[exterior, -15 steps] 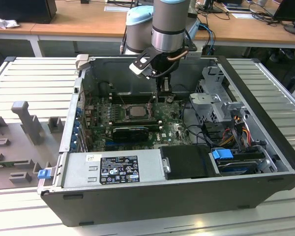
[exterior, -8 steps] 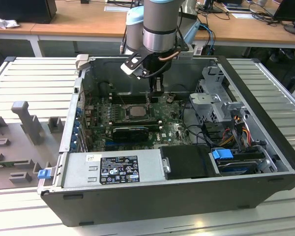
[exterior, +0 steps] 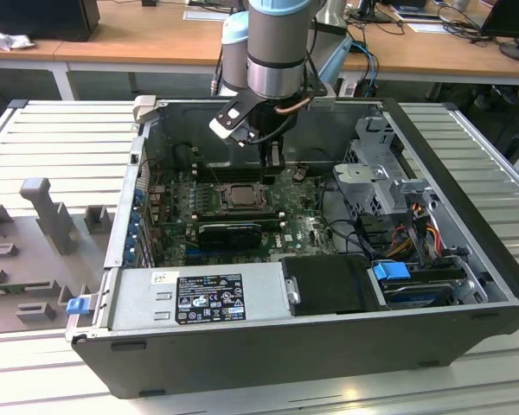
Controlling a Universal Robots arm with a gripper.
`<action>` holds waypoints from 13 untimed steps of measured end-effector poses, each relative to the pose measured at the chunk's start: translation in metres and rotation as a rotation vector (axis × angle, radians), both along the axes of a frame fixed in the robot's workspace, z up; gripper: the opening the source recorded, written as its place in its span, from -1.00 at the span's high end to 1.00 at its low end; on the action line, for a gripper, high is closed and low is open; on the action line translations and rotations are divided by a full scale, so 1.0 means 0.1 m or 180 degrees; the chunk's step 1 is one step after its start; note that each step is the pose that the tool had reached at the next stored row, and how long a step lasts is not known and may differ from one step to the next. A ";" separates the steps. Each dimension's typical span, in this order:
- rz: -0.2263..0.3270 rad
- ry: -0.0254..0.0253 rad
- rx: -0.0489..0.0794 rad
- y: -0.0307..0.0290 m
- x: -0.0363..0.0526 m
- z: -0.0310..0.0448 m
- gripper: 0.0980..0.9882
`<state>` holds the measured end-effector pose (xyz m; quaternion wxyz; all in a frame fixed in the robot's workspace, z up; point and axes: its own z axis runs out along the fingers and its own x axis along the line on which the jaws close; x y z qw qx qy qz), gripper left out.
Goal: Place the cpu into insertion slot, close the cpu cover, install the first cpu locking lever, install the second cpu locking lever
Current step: 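Close the cpu cover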
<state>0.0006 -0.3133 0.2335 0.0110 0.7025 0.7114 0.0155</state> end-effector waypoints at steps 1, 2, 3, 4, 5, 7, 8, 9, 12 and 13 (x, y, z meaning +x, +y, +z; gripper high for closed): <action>0.0010 0.0004 0.0000 0.001 -0.008 -0.004 0.98; 0.0016 0.0013 0.0000 0.002 -0.023 -0.006 0.98; 0.0019 0.0022 0.0000 0.004 -0.042 -0.009 0.98; 0.0021 0.0027 0.0001 0.005 -0.063 -0.014 0.98; 0.0022 0.0034 0.0000 0.006 -0.106 -0.017 0.98; 0.0022 0.0038 0.0001 0.008 -0.231 -0.023 0.98; 0.0023 0.0038 0.0001 0.007 -0.291 -0.023 0.98; 0.0022 0.0038 0.0001 0.007 -0.327 -0.023 0.98; 0.0022 0.0038 0.0003 0.007 -0.407 -0.023 0.98; 0.0022 0.0038 0.0003 0.007 -0.450 -0.023 0.98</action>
